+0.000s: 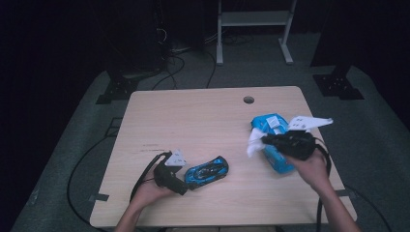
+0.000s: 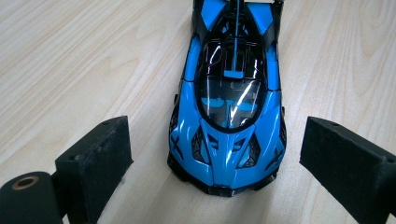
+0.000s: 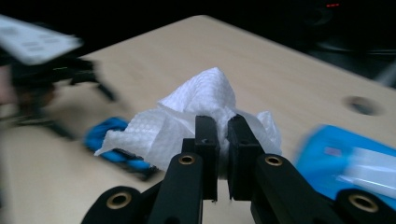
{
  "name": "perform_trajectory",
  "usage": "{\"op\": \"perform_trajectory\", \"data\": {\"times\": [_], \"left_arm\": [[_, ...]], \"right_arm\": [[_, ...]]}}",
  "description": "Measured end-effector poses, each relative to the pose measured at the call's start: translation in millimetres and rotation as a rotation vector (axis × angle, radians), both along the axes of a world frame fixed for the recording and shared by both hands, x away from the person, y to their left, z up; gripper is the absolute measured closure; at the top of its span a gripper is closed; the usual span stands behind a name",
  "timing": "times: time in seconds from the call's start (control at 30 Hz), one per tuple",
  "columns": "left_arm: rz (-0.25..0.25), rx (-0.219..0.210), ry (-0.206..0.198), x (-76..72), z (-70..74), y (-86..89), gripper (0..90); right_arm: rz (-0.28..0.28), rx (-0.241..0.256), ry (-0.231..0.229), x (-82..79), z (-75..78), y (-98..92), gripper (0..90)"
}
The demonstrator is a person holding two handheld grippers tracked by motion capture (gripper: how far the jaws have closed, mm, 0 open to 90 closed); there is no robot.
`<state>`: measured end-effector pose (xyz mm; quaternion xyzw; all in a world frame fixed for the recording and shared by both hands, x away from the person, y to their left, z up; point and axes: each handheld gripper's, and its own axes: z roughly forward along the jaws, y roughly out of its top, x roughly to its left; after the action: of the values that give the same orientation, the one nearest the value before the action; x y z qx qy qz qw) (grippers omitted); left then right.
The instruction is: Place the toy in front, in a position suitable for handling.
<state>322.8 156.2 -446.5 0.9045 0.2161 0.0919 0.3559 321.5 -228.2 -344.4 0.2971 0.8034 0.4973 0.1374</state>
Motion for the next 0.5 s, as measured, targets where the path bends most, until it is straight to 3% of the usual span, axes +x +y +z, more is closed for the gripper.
{"op": "perform_trajectory", "data": {"times": [0.1, 0.13, 0.17, 0.2, 0.23, 0.27, 0.3, 0.33, 0.37, 0.5], "left_arm": [[-0.009, -0.001, 0.0, -0.9, -0.4, -1.5, 8.5], [-0.009, -0.001, 0.0, -0.9, -0.4, -1.5, 8.4], [-0.011, 0.0, 0.001, -1.4, -0.7, -2.0, 8.4], [-0.017, 0.002, 0.003, -1.7, -0.8, -2.4, 8.4], [-0.022, 0.007, 0.001, -1.9, -1.0, -2.6, 8.5], [-0.022, 0.007, 0.001, -1.9, -1.0, -2.6, 8.5], [-0.014, -0.006, 0.008, -1.7, -1.6, -2.3, 8.5], [-0.014, -0.006, 0.008, -1.7, -1.6, -2.3, 8.5], [-0.017, -0.004, 0.01, -0.4, -2.1, -1.4, 8.5], [-0.018, -0.002, 0.02, 1.2, -3.2, -0.7, 9.0]], "right_arm": [[0.134, 0.019, 0.071, -10.3, -10.4, 33.1, 83.8], [0.134, 0.019, 0.071, -10.3, -10.4, 33.1, 83.8], [0.211, 0.048, 0.144, -10.8, -21.3, 51.4, 83.8], [0.211, 0.048, 0.144, -10.8, -21.3, 51.4, 83.8], [0.262, 0.042, 0.194, -7.3, -33.4, 67.0, 83.7], [0.262, 0.042, 0.194, -7.3, -33.4, 67.0, 83.7], [0.284, 0.027, 0.25, -0.6, -45.6, 78.7, 83.7], [0.284, 0.027, 0.25, -0.6, -45.6, 78.7, 83.7], [0.292, 0.006, 0.326, 10.7, -58.1, 86.6, 83.2], [0.251, -0.031, 0.352, 23.9, -71.6, 93.4, 82.8]]}}
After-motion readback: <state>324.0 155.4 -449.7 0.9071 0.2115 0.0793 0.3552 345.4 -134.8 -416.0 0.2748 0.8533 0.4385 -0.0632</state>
